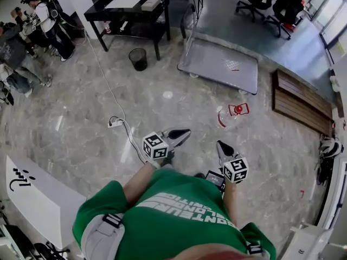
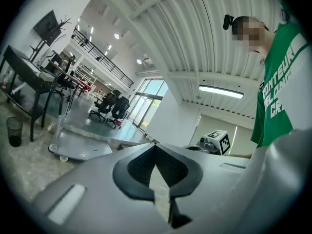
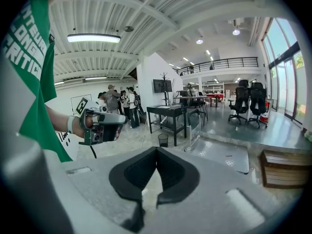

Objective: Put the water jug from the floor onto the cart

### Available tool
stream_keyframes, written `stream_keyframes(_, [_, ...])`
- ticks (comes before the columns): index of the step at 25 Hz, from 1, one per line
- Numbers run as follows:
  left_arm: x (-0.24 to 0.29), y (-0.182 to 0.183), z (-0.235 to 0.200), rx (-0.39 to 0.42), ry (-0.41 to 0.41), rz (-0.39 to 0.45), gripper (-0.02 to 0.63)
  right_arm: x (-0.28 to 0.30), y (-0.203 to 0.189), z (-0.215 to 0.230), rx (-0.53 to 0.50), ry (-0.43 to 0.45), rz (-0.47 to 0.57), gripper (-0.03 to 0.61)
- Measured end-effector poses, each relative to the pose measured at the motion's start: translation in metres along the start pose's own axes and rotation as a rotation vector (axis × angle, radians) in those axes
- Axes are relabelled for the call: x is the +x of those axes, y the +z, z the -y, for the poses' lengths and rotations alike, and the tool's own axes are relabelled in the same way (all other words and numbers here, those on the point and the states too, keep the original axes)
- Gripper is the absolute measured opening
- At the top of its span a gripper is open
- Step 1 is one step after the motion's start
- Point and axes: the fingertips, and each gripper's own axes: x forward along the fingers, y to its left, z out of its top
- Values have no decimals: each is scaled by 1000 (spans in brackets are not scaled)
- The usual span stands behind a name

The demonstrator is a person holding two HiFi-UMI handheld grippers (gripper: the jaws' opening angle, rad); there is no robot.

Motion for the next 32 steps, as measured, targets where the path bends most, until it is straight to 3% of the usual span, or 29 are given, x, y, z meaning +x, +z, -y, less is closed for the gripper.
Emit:
stream_keyframes(12, [-42,8,-43,-26,-53,-32,8,49,16,-30,15,-45,-2,-9])
stream_keyframes(18, [-41,2,-51,-41,-51,-59,8,61,17,-33,6,-13,-13,-9])
stream_keyframes(25, [-27,8,-64,-25,-10,-67,8,77,25,-11,-4,22,9,-9])
stream_keyframes(32, [21,26,-73,2,-6,-86,8,81,43,40,-4,25,35,-9])
